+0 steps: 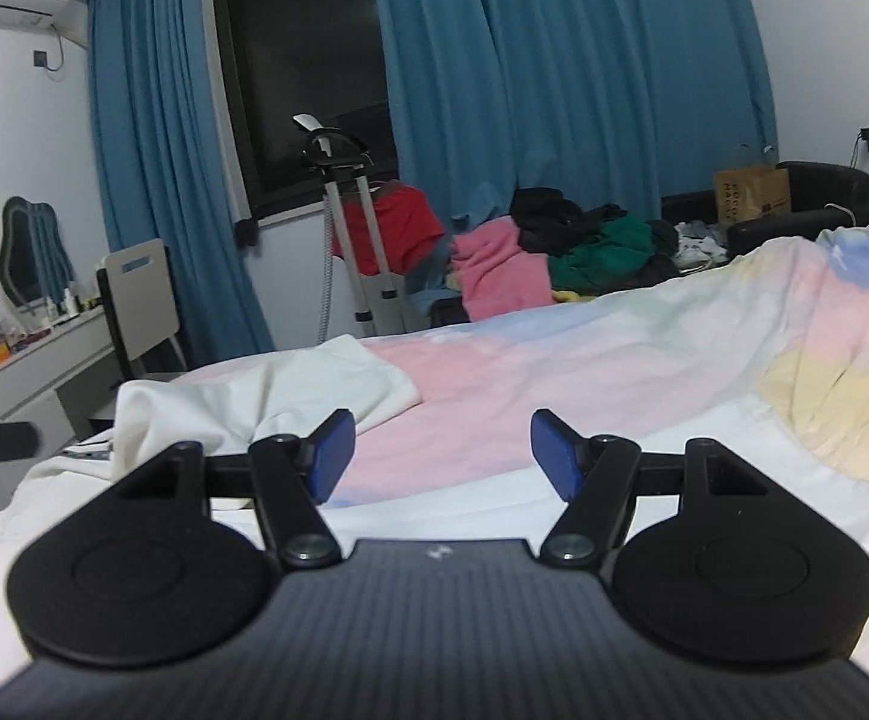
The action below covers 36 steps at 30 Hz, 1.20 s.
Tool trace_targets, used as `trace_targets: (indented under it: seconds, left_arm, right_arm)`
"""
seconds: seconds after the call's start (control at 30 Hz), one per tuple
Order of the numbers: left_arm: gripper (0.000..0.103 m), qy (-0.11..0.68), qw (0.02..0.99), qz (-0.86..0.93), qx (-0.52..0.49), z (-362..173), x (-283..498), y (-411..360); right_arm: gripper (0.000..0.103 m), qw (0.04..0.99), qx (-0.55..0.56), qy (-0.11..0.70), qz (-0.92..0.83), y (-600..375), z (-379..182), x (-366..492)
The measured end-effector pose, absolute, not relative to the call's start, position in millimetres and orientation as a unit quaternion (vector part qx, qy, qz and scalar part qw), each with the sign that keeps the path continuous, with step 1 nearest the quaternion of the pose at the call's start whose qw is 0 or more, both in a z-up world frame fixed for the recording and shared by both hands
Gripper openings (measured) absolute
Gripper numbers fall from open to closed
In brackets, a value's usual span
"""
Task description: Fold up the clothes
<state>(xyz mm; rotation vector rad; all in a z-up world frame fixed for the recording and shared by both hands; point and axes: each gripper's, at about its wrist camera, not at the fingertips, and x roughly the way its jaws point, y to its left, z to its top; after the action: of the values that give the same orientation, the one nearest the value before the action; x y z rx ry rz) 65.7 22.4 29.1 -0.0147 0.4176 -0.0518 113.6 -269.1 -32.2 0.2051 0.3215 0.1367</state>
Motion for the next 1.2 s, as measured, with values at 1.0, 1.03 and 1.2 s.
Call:
trace_targets:
  seconds: [1.0, 1.03, 1.2]
  left_arm:
    - [0.102, 0.222, 0.973, 0.002, -0.067, -45, 101, 91]
    - [0.102, 0.225, 0.972, 0.004, -0.074, -49, 106, 97]
    - [0.102, 0.232, 0.968, 0.021, -0.092, -69, 131, 114]
  right_arm:
    - [0.067, 0.907, 0.245, 0.32, 0.123, -175, -148, 328]
    - [0.067, 0.901, 0.257, 0.329, 0.12, -169, -154, 347]
    - [0.067, 0.88, 0.339, 0.325, 0.075, -148, -180, 420]
